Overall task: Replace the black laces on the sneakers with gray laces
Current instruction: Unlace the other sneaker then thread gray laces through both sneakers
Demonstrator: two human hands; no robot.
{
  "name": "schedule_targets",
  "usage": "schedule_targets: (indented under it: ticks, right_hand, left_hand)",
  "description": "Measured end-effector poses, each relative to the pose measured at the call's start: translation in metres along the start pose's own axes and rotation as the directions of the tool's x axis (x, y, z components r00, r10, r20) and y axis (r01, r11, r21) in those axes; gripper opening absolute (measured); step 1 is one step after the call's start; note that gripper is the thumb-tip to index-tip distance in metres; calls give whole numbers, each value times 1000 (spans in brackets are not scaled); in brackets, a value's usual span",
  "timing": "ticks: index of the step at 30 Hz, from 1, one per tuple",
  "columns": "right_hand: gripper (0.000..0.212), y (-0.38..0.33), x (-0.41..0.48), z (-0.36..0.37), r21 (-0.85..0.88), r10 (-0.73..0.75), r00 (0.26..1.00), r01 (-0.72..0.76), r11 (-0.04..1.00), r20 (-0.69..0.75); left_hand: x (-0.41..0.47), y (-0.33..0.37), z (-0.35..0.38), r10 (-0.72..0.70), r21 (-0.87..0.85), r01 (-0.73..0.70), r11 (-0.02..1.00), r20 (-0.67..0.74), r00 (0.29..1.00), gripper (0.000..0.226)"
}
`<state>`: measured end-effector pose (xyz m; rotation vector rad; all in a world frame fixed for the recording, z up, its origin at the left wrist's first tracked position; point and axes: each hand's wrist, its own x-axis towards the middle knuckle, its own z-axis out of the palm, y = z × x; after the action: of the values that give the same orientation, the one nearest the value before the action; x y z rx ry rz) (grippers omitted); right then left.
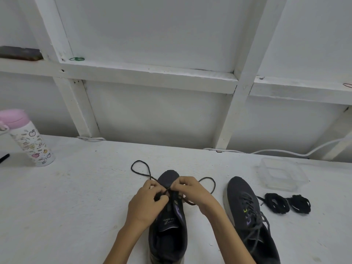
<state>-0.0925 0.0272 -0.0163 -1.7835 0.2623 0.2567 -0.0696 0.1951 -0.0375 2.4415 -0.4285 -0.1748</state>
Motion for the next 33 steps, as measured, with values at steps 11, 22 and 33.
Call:
schedule_targets:
  ticks: [11, 22, 33]
  right_hand:
    - [22, 14, -7, -9, -126, -115, 980, 95, 987, -161]
    - [36, 16, -4, 3, -191, -117, 977, 81, 978, -181]
    - [27, 10, -14, -7, -92, -41, 995, 33, 995, -88]
  left_hand:
    - [12, 4, 6, 21, -42, -19, 999, 55, 998, 18]
    - [12, 3, 15, 83, -6, -83, 997, 7, 997, 8]
    - [15, -5, 11, -106, -329, 44, 943, -174, 979, 19]
